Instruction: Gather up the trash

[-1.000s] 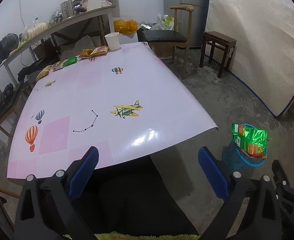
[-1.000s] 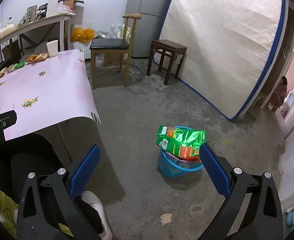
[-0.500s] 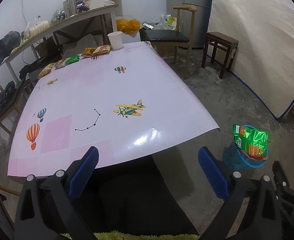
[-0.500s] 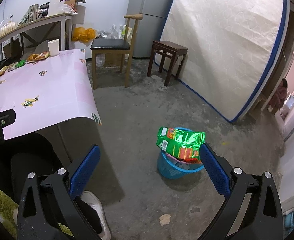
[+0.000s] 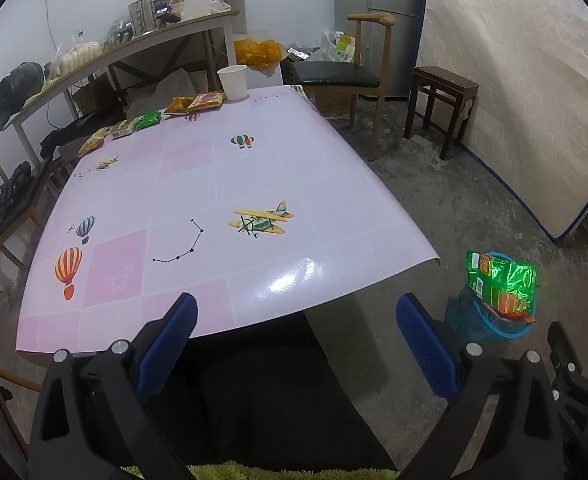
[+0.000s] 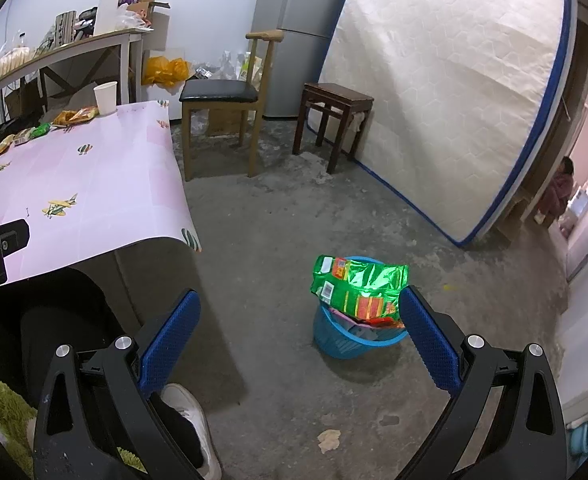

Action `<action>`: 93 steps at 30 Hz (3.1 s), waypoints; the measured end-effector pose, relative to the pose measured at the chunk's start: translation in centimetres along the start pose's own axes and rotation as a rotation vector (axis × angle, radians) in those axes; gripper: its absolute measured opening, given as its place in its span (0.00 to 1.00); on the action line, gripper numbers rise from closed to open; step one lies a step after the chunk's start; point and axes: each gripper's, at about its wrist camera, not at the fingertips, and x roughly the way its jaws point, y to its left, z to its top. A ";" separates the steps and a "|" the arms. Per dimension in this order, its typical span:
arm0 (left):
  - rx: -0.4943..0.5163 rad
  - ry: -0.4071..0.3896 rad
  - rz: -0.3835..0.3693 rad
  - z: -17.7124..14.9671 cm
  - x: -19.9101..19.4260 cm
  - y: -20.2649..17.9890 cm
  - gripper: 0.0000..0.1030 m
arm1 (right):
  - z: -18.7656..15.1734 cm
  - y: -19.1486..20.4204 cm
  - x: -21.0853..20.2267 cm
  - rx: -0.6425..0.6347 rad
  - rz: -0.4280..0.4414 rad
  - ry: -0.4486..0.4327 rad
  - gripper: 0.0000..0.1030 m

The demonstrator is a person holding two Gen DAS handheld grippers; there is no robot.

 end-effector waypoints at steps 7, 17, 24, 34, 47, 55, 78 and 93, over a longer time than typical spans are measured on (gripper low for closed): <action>0.000 -0.001 0.002 0.0 0.0 0.0 0.95 | 0.1 0.1 -0.2 0.002 0.001 -0.001 0.92; 0.001 -0.001 0.002 0.0 0.0 0.0 0.95 | 0.1 0.1 -0.2 0.003 0.000 -0.002 0.92; 0.001 -0.002 0.003 0.0 -0.1 0.0 0.95 | 0.3 0.3 -0.3 0.006 0.000 -0.003 0.92; 0.001 -0.001 0.003 0.0 -0.1 0.0 0.95 | 0.5 0.5 -0.4 0.008 0.002 -0.003 0.92; 0.001 -0.001 0.002 0.0 -0.1 0.0 0.95 | 0.5 0.6 -0.5 0.012 0.000 -0.002 0.92; 0.002 -0.001 0.003 0.1 -0.1 0.0 0.95 | 0.6 0.9 -0.5 0.012 0.001 -0.002 0.92; -0.001 0.000 0.005 0.0 -0.1 0.2 0.95 | 0.7 1.2 -0.6 0.014 0.003 -0.002 0.92; 0.000 0.001 0.004 0.0 -0.1 0.2 0.95 | 1.0 1.8 -0.7 0.015 0.004 -0.003 0.92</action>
